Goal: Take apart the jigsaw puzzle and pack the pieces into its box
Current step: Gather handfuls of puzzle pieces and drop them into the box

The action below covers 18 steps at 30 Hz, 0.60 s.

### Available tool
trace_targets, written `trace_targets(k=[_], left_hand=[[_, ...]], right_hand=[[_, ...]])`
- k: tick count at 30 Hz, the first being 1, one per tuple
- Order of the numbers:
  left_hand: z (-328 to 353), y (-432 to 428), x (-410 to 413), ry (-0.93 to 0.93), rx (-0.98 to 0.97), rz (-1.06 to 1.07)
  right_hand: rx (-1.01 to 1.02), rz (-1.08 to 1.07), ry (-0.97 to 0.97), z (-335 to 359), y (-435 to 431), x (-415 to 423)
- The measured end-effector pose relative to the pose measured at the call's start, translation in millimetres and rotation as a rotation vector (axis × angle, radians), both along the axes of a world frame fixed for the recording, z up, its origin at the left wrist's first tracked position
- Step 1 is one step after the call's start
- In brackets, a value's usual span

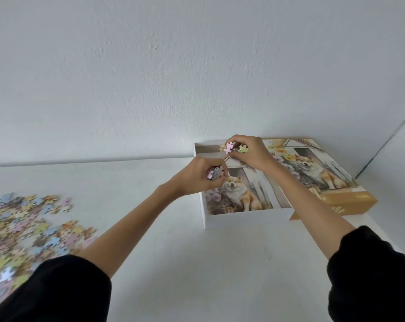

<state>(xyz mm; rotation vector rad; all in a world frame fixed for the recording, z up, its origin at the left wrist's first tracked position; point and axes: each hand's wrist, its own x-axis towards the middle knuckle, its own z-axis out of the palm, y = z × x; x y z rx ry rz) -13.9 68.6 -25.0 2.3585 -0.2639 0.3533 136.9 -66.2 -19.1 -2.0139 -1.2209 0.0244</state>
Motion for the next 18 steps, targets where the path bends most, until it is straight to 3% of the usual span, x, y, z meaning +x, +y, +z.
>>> trace_targets(k=[11, 18], left_hand=[[-40, -13, 63, 0.109, 0.165, 0.039], [-39, -10, 60, 0.068, 0.193, 0.001]], right_hand=[[-0.139, -0.113, 0.031, -39, 2, 48], [-0.126, -0.131, 0.043, -44, 1, 48]])
